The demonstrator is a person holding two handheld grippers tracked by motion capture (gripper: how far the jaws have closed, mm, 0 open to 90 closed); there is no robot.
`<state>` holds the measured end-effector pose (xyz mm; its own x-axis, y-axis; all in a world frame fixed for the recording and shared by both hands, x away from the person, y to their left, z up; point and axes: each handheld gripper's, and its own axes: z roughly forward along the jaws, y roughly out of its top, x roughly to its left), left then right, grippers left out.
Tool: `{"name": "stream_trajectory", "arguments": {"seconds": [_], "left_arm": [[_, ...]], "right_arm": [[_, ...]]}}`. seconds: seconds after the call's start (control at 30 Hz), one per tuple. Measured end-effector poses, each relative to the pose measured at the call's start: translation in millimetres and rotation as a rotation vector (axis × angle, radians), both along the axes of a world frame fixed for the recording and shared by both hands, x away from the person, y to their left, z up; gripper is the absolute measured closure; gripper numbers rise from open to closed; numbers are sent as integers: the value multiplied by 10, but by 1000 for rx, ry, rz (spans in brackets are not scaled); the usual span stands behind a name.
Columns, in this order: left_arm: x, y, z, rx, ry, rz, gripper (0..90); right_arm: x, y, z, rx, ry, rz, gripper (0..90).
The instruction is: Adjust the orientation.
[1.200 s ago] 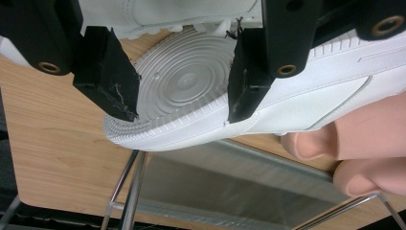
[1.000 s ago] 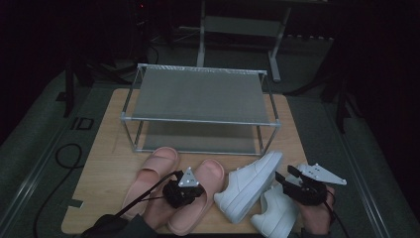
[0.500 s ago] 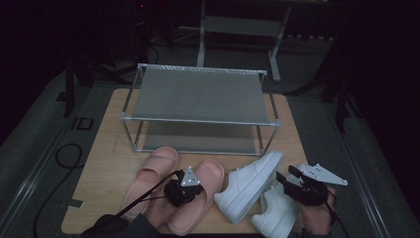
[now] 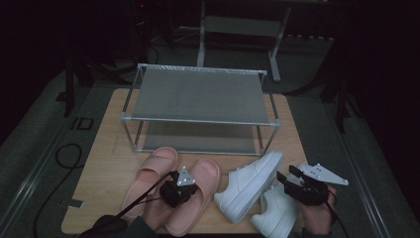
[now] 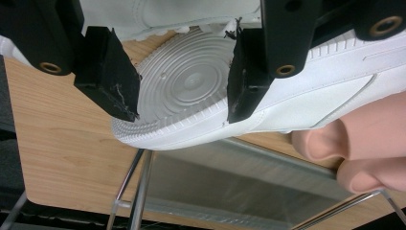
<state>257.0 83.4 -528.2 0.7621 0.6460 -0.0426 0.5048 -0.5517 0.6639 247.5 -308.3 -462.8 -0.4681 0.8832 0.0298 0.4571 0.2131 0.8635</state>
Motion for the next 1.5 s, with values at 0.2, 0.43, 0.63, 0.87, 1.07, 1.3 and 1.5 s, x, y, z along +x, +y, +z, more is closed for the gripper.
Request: {"name": "stream_trajectory", "arguments": {"seconds": [0.2,0.43,0.63,0.87,1.07,1.3,1.5], "left_arm": [[-21,135,-1,-8,10,45,897],[-25,292,-4,-21,22,106,896],[-16,361,-1,-16,22,141,896],[13,452,0,-12,18,178,897],[55,496,1,-18,23,194,896],[-82,503,103,11,13,125,763],[-244,671,286,18,-26,141,654]], "right_arm": [[-5,-3,12,0,-2,-3,448],[5,28,-4,-2,4,6,448],[1,1,-2,1,3,0,449],[5,14,-6,-1,3,2,449],[5,17,-7,-2,3,5,449],[0,4,-2,1,4,1,448],[0,21,-3,-1,3,3,448]]}}
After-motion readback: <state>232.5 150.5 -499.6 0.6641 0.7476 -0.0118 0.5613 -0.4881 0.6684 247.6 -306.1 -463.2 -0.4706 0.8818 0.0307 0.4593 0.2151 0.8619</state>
